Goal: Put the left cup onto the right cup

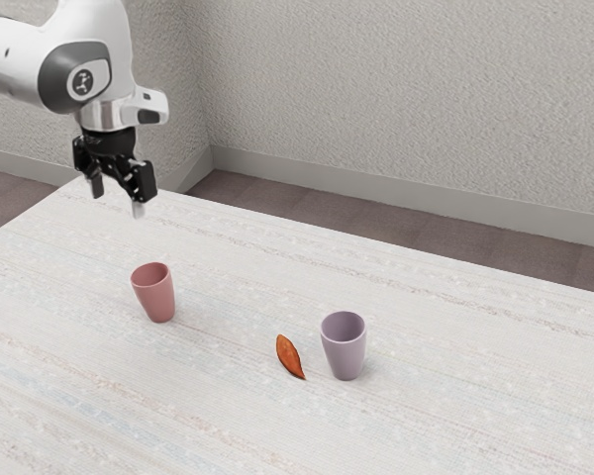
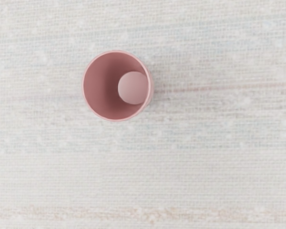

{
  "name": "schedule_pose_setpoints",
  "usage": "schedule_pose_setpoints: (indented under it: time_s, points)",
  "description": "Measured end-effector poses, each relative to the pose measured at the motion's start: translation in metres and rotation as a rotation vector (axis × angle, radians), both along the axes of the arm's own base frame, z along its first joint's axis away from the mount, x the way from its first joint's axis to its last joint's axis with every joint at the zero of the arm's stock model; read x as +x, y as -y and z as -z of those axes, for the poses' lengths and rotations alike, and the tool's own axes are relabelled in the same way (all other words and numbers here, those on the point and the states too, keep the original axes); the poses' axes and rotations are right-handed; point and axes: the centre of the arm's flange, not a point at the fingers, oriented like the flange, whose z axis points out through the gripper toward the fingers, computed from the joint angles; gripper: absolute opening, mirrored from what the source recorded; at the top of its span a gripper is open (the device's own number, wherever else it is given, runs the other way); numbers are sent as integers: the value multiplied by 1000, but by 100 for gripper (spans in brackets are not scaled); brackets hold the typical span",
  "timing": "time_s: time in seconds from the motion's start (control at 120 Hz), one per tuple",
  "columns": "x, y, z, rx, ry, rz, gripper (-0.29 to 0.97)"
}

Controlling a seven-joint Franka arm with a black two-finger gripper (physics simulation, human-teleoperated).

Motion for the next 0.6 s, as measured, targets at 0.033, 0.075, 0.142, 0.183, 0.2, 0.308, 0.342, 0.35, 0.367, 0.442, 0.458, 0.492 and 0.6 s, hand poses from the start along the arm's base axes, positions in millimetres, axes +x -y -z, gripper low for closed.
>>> schedule_pose_setpoints:
  time_s: [0.033, 0.075, 0.142, 0.183, 0.2, 0.308, 0.342, 0.35, 0.367, 0.442, 0.458, 0.492, 0.6]
  points:
    - [3, -5, 12, -23, -13, -19, 68]
    - [6, -11, 28, -47, -30, -40, 68]
    - [8, -20, 51, -89, -43, -78, 68]
    - [10, -26, 63, -113, -47, -102, 68]
    - [11, -28, 68, -121, -48, -110, 68]
    - [11, -30, 98, -167, -62, -147, 68]
    - [10, -27, 108, -178, -68, -150, 68]
    - [9, -26, 110, -180, -68, -150, 68]
    - [9, -24, 113, -184, -68, -150, 68]
    - [10, -14, 130, -196, -70, -149, 68]
    - [11, -13, 133, -198, -69, -149, 68]
    - [13, -10, 141, -202, -68, -151, 68]
    - [21, -10, 161, -203, -51, -161, 68]
